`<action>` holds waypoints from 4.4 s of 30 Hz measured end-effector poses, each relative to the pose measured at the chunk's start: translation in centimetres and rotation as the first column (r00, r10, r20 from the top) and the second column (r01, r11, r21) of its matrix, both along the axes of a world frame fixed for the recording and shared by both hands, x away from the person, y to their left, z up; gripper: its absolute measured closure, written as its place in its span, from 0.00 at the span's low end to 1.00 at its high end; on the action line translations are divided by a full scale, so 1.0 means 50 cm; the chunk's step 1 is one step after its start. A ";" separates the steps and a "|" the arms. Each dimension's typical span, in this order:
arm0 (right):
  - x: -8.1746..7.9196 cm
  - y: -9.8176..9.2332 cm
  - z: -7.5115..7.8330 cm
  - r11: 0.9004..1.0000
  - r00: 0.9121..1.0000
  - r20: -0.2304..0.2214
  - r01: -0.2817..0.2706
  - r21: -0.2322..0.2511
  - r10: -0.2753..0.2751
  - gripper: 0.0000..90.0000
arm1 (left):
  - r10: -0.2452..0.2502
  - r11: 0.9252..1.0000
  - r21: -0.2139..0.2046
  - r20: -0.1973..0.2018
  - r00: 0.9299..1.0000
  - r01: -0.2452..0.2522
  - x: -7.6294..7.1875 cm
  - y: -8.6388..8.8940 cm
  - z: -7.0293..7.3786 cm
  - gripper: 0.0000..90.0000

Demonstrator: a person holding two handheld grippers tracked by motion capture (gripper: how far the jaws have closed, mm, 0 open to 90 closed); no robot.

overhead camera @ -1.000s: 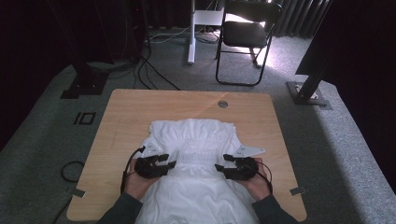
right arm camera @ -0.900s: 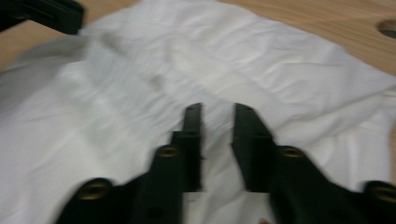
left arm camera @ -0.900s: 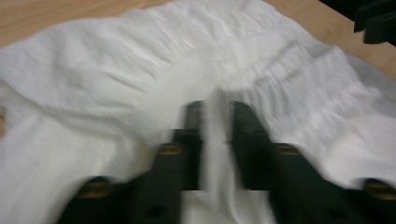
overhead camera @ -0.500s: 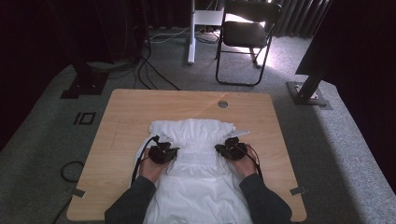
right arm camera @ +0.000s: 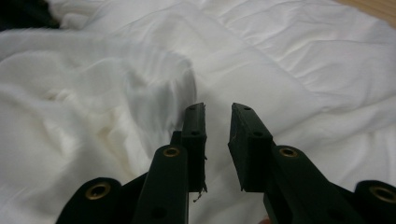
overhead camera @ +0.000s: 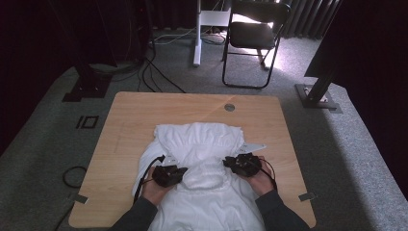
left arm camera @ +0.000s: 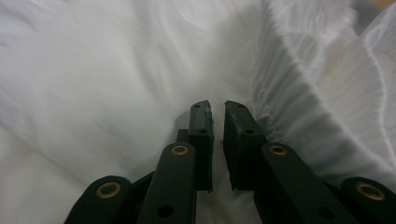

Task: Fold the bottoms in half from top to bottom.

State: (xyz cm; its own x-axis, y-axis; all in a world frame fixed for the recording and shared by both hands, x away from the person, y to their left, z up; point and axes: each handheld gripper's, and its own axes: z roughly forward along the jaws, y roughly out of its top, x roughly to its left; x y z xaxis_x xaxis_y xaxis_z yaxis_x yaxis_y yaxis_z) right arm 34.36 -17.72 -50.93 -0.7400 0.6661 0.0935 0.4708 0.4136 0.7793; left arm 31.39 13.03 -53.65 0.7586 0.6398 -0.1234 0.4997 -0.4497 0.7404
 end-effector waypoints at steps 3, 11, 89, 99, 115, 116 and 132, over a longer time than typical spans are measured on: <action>0.012 0.001 -0.003 0.999 1.000 -0.011 0.029 0.013 -0.029 0.84 | -0.040 0.999 -0.005 0.005 0.999 0.040 -0.017 0.001 -0.003 0.91; -0.004 0.026 -0.007 1.000 1.000 -0.014 -0.023 0.006 0.023 0.82 | -0.106 0.994 -0.007 0.001 0.994 0.106 -0.045 0.002 -0.003 0.90; 0.214 0.017 -0.081 0.972 0.977 -0.040 0.205 -0.114 -0.210 0.62 | 0.371 0.927 0.093 -0.080 0.925 -0.364 0.324 0.138 -0.006 0.84; 0.231 -0.032 -0.051 0.959 0.958 -0.057 0.280 -0.032 -0.281 0.66 | 0.362 0.931 0.087 -0.083 0.928 -0.355 0.323 0.137 -0.007 0.91; 0.294 -0.051 -0.075 0.920 0.910 -0.139 0.383 -0.085 -0.392 0.45 | 0.365 0.931 0.066 -0.092 0.927 -0.360 0.323 0.140 -0.010 0.90; 0.292 -0.047 -0.073 0.919 0.909 -0.136 0.384 -0.095 -0.394 0.51 | 0.367 0.930 0.066 -0.094 0.926 -0.362 0.324 0.141 -0.010 0.90; 0.305 -0.078 0.040 0.931 0.930 -0.091 0.361 0.062 -0.355 0.93 | 0.388 0.922 -0.022 0.027 0.921 -0.388 0.340 0.147 0.125 0.94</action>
